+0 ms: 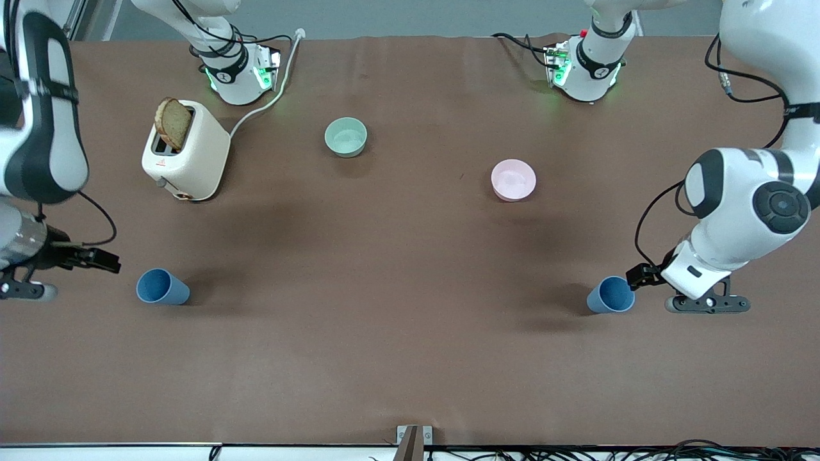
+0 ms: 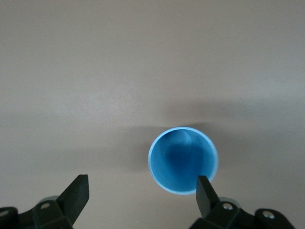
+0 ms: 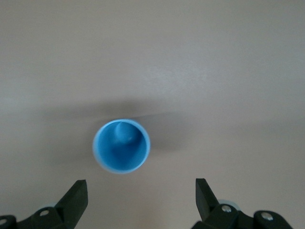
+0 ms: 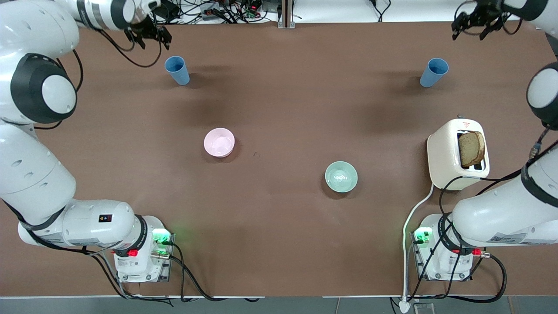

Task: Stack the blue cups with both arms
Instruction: 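Grasp the blue cups with the right gripper while the left gripper grasps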

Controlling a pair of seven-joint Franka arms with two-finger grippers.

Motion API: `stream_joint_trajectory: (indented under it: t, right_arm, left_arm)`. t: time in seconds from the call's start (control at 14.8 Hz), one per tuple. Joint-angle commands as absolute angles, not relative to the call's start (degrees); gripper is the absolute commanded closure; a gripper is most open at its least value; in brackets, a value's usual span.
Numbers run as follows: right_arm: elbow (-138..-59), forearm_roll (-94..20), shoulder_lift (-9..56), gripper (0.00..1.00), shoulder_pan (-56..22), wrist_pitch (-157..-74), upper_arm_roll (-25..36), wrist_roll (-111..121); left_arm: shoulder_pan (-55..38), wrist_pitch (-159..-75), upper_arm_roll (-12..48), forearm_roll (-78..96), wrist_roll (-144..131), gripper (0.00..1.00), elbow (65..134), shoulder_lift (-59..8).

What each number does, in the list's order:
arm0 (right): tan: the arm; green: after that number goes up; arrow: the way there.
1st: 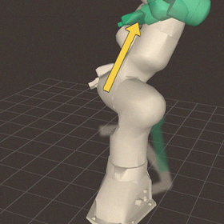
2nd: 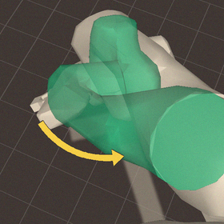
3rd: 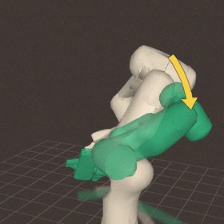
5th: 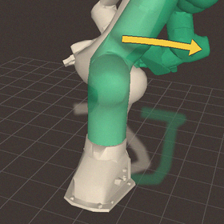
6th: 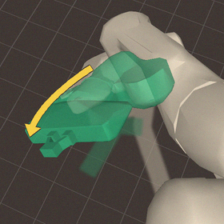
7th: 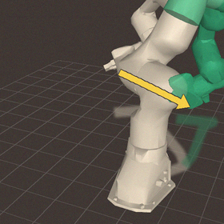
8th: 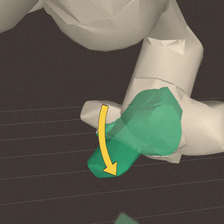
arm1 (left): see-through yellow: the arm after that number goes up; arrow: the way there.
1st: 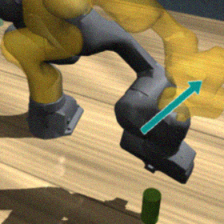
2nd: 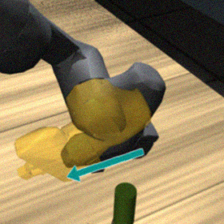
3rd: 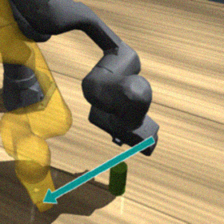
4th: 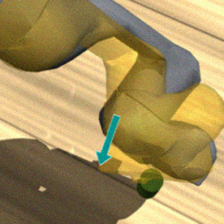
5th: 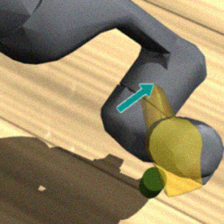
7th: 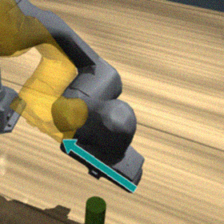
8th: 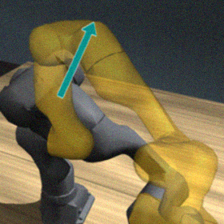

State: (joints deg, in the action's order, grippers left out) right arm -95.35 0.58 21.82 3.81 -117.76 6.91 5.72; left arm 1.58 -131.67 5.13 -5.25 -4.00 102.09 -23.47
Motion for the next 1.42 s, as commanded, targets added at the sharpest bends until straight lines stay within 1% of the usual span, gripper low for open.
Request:
stream_joint_trajectory:
  t: [0.0,0.13,0.27,0.34,0.47,0.61,0.74,0.81,0.88,1.01,1.08,1.21,1.28,1.35]
  right_arm:
    - [-95.0,-0.3,26.4,0.00,4.7,-121.1,6.5,7.1]
    - [-95.4,-0.4,29.0,0.00,5.0,-123.8,6.4,7.2]
    - [-95.5,-0.4,29.9,0.00,5.0,-124.1,6.2,8.5]
    - [-96.1,-0.4,30.8,0.00,5.1,-124.4,6.2,10.3]
    - [-96.5,-0.4,31.6,0.00,5.3,-126.7,6.2,10.6]
    - [-96.6,-1.3,33.1,0.00,5.3,-128.6,6.2,10.6]
    - [-96.6,-5.2,33.9,0.01,5.3,-129.3,6.0,10.6]
    - [-96.7,-6.1,33.9,0.01,5.4,-129.2,6.0,10.8]
    - [-96.7,-6.1,33.9,0.07,5.4,-129.2,6.1,11.2]
    - [-96.8,-6.2,34.6,0.24,5.5,-129.3,6.1,13.0]
    - [-96.7,-6.2,34.8,0.31,5.7,-129.3,6.0,13.3]
    - [-96.7,-6.2,35.0,0.51,6.1,-129.3,6.0,13.8]
    - [-96.7,-6.3,35.1,0.67,6.2,-129.3,6.0,14.0]
    - [-96.4,-7.5,35.1,0.89,6.2,-129.3,6.0,14.0]
  left_arm:
    - [1.9,-134.0,5.7,-6.2,-3.7,0.11,103.9,-24.9]
    - [1.8,-135.3,5.8,-6.2,-3.7,0.22,104.0,-27.0]
    - [1.4,-135.6,5.8,-6.2,-3.7,0.37,103.5,-28.6]
    - [1.2,-135.6,5.8,-6.2,-3.7,0.54,103.3,-29.1]
    - [0.8,-135.6,5.9,-6.2,-3.9,0.79,101.9,-30.7]
    - [0.9,-135.6,6.0,-6.1,-4.3,0.91,100.3,-32.1]
    - [0.7,-135.6,6.2,-5.5,-4.5,0.93,98.8,-32.5]
    - [0.7,-135.6,7.2,-5.5,-4.7,0.98,98.6,-32.3]
    - [0.9,-135.5,8.9,-5.5,-5.3,0.99,98.3,-32.1]
    - [0.9,-134.4,12.5,-5.5,-8.9,1.00,97.3,-30.8]
    - [0.7,-132.5,14.7,-5.5,-12.2,1.00,96.9,-29.7]
    - [-1.2,-128.0,17.8,-5.5,-19.0,0.99,94.3,-29.4]
    - [-2.9,-126.3,18.6,-5.6,-23.3,1.00,93.3,-29.5]
    - [-5.4,-125.5,19.0,-5.6,-28.3,1.00,92.6,-29.5]
